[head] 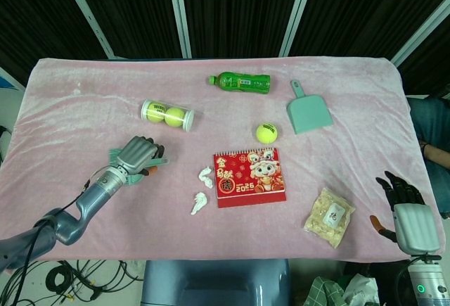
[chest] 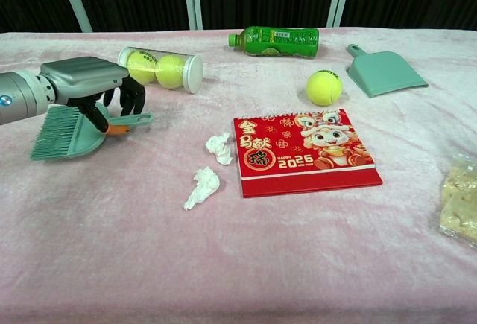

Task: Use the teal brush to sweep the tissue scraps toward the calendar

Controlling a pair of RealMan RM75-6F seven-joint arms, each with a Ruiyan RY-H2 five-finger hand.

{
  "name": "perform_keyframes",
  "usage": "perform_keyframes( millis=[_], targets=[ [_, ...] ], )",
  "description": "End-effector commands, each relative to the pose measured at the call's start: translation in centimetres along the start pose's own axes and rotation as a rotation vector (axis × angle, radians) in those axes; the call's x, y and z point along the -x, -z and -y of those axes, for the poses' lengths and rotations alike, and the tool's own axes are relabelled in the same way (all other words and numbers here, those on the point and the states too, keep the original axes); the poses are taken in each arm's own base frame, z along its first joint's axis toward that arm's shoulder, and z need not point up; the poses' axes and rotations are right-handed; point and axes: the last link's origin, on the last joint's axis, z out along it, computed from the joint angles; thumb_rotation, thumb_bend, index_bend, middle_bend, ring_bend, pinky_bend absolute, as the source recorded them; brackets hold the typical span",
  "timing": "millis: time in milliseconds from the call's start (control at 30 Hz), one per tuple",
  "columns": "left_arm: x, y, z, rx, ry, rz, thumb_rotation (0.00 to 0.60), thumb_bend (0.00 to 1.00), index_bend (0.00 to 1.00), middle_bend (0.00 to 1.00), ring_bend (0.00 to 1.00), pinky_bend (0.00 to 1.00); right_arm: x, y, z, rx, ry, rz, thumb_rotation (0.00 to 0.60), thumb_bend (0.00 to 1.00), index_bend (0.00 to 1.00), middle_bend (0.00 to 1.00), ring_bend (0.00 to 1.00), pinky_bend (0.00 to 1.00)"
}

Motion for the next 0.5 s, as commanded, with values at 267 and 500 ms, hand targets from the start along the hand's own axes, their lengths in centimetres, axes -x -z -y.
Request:
perform_keyframes(
  millis=[267, 500],
  targets=[
    [0.29, -1.11, -0.96, 0.001, -0.025, 0.026, 0.600, 0.23, 0.30, 0.32, 0.13, 0.34, -0.01, -0.03, -0.04, 0.003, -0.002, 0.006, 0.600, 0.17, 0.19, 0.09, 0.12, 0.18],
    [-0.37, -0.94, -1.21, -0.034, -0.008, 0.049, 0.600, 0.16, 0.18, 0.17, 0.01, 0.25, -0.03, -0.04, -0.04, 0.003, -0.004, 0.007, 0.600, 0.17, 0.19, 0.09, 0.13, 0.18]
  ],
)
